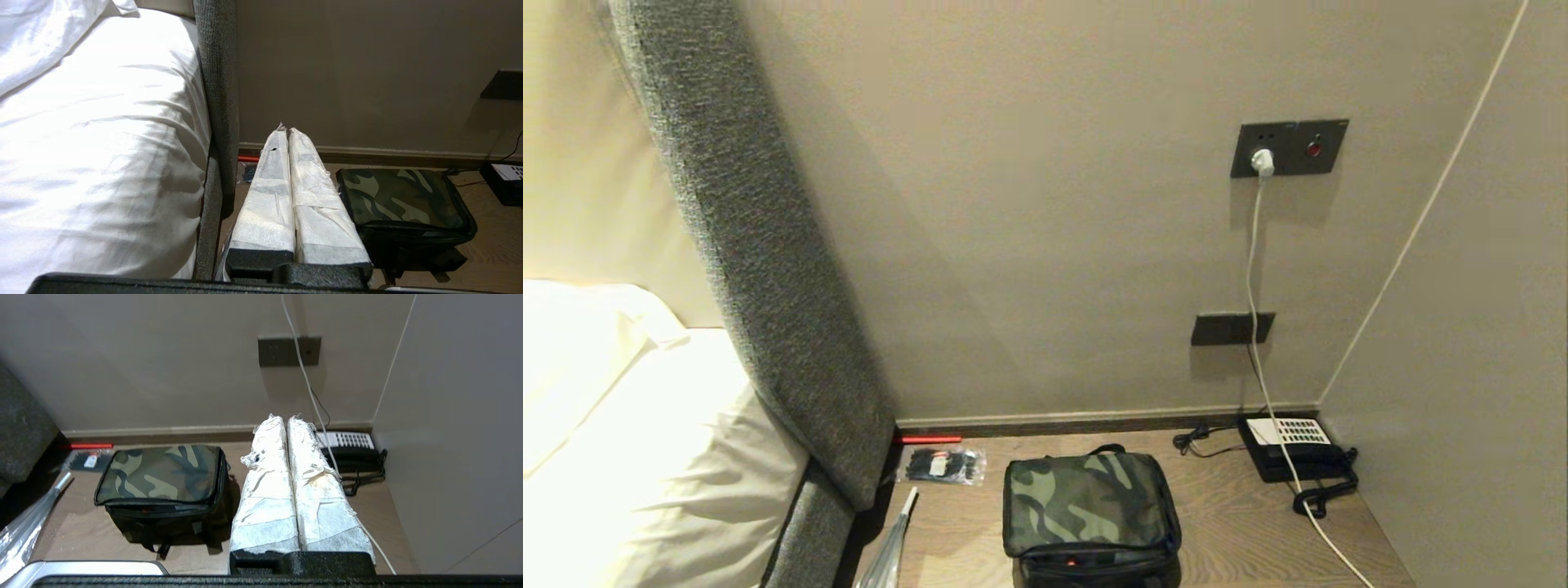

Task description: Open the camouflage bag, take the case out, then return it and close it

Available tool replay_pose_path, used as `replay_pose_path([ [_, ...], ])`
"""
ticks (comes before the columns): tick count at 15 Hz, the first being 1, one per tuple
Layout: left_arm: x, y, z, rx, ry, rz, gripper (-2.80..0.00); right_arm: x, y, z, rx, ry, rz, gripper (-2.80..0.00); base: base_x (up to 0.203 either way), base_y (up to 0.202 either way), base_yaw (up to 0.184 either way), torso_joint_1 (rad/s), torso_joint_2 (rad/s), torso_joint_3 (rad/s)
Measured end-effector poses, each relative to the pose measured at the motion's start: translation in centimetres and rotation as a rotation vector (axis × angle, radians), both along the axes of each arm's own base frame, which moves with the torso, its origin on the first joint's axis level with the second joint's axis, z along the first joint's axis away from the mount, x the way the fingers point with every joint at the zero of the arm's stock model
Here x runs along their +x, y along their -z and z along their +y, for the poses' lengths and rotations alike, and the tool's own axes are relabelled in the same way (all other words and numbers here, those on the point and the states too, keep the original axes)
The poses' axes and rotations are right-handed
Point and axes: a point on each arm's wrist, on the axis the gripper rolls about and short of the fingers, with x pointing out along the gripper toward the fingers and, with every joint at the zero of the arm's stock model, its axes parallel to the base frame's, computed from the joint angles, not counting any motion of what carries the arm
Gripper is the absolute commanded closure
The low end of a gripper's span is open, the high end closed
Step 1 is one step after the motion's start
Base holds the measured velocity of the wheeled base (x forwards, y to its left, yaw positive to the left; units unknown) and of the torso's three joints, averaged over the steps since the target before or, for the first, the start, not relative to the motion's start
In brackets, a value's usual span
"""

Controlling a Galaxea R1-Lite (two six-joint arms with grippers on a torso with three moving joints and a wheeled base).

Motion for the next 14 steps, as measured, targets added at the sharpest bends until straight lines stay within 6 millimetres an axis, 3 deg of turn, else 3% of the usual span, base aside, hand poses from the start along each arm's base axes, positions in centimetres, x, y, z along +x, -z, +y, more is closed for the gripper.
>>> replay_pose_path([
  [5, 0.00, 0.00, 0.00, 0.004, 0.000, 0.000, 0.00, 0.00, 0.00, 0.00, -0.001, 0.000, 0.000, 0.00, 0.000, 0.000, 0.000, 0.001, 0.00, 0.165],
  [14, 0.00, 0.00, 0.00, 0.005, 0.000, 0.000, 0.00, 0.00, 0.00, 0.00, -0.002, 0.000, 0.000, 0.00, 0.000, 0.000, 0.000, 0.000, 0.00, 0.007],
])
